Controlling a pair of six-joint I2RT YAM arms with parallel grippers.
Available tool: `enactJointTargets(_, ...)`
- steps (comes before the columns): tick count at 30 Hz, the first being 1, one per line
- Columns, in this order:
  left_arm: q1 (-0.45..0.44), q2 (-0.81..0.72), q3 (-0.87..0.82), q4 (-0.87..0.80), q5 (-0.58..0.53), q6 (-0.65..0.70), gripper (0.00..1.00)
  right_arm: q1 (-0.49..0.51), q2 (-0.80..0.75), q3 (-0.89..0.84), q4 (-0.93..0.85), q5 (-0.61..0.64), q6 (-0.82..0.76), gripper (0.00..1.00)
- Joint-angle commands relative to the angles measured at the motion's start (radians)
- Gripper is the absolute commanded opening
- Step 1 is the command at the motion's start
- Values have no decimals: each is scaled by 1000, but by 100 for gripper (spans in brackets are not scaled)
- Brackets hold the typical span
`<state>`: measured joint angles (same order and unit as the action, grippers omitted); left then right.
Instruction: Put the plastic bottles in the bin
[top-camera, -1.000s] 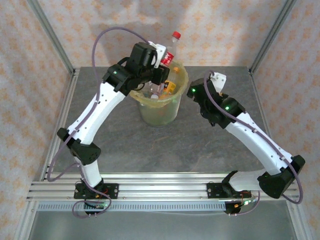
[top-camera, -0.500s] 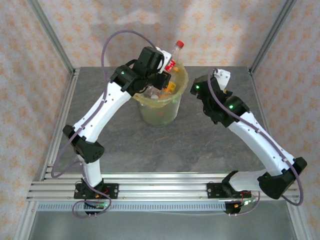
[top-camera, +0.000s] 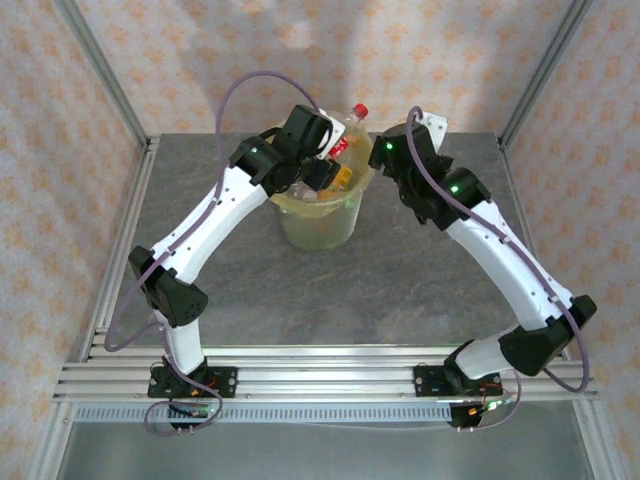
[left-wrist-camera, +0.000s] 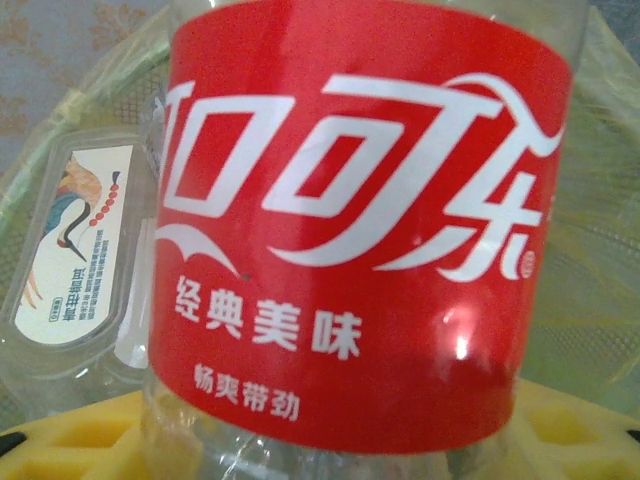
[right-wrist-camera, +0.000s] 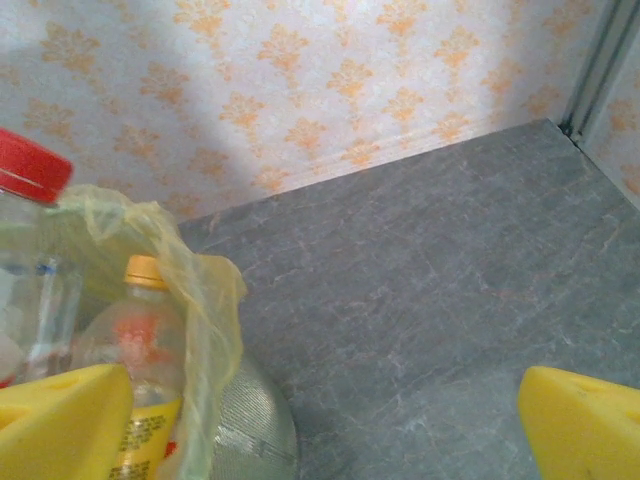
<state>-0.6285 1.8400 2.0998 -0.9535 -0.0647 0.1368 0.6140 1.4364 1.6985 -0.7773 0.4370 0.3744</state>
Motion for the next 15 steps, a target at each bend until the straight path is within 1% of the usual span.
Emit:
enactJointTargets(1, -9, -45, -17, -23, 1, 40, 69, -12, 36, 77, -13, -13, -56, 99)
enactJointTargets(8, -9, -57, -11, -32, -12, 83, 80, -40, 134, 225, -53, -23, -102, 99)
enactJointTargets(15, -9, -84, -25, -39, -3, 95, 80, -53, 235, 373, -128, -36, -119, 99)
